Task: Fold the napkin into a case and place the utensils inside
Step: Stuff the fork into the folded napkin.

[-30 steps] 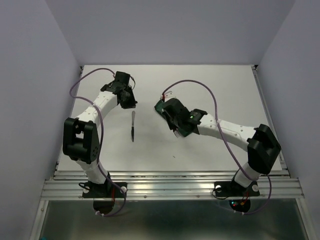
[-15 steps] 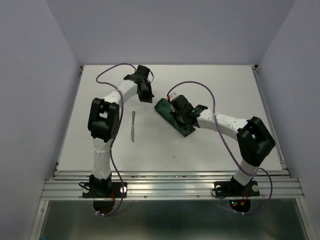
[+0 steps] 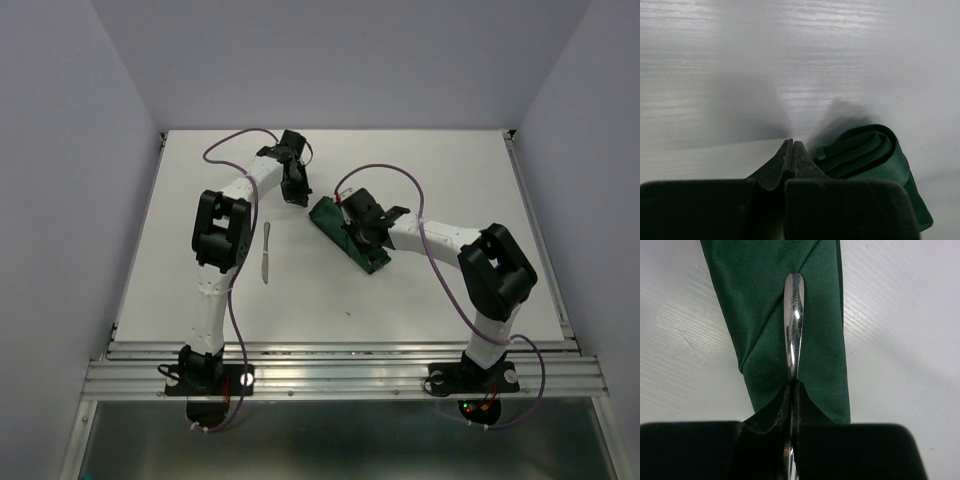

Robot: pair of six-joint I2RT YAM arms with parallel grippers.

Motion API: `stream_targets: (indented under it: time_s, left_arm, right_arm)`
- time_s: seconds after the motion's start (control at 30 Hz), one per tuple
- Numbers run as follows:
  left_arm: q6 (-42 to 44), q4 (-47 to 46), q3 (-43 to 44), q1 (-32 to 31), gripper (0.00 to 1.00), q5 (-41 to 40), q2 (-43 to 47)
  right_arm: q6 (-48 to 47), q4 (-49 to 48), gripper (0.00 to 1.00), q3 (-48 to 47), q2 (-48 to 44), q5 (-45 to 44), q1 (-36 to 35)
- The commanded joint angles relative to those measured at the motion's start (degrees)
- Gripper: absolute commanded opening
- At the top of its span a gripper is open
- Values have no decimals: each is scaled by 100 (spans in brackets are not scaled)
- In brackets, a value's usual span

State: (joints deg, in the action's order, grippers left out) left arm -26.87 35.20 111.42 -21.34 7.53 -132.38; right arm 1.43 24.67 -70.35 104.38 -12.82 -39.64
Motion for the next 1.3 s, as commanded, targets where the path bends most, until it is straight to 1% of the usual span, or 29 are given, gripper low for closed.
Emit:
stream_targets:
  time_s: [0.0,0.3,0.33,0.43,0.63,0.77,1.27]
  left_arm:
    - [42,215,460,-45,0,38,-121]
    - [-37,180,530,-54,0,64,-280]
    - [-46,163,539,-63,0,82,-289]
    - [-55,162,626,-89,0,108,-350]
    - [-125,251,899,-195,0,-85,-508]
    - [-134,277,1022,-230,0,-68,-649]
    - [-55,312,1119,-256,0,-24,-869]
  right_arm:
    - [-73,-14,1,-137,-102,87,53]
    - [-73,-14,1,-67,-93,122,211]
    - [-247,-14,1,-67,-67,130,211]
    - [-292,-14,1,-102,-14,201,211]
    - [-503,-14,1,-356,214,306,211]
    - [-626,-49,1,-541,443,333,211]
    - [-1004,-181,1,-1025,733,359,211]
